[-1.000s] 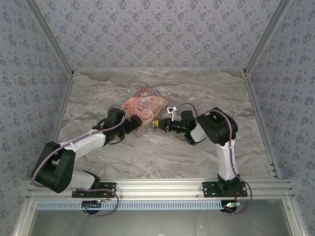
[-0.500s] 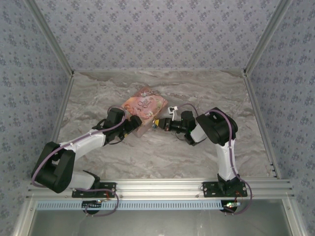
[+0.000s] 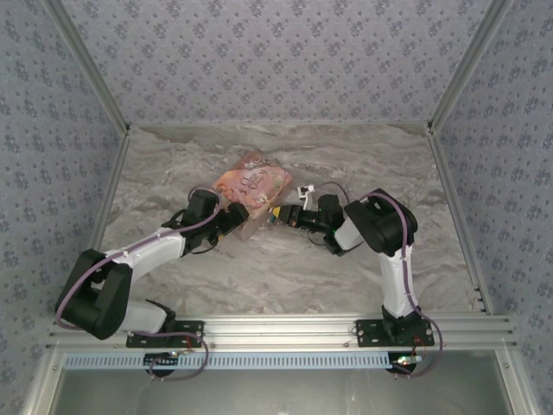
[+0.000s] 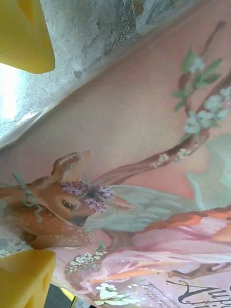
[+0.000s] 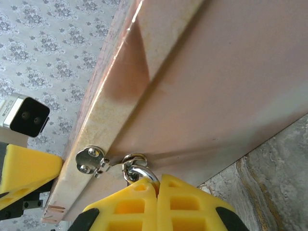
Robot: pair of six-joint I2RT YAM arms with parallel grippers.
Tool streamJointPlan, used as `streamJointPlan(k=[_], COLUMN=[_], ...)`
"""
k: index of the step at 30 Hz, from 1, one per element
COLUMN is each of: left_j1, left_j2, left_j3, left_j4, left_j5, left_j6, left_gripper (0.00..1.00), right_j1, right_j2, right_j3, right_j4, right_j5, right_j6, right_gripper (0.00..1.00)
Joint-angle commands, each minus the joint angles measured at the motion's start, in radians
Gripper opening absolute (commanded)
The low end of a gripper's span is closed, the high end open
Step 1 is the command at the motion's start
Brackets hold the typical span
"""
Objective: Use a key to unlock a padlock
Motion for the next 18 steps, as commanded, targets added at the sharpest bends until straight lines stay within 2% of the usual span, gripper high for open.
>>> streamJointPlan(k=[1, 18], left_j1=[-0.001, 0.007], left_j2=[0.025, 0.017], left_j3=[-0.043, -0.054], left_j4=[-0.133, -0.133], left_j5=[-0.038, -0.037], left_j6=[0.006, 0.008], left_gripper=[0.93, 0.93], right_j1=[-0.023, -0.040], right_j2=[-0.019, -0.026], right_j3=[0.036, 0.065], right_j4=[0.048, 0.034], right_j5=[0.071, 0.117], right_j6=[0.035, 0.053], right_gripper=[0.00, 0.00])
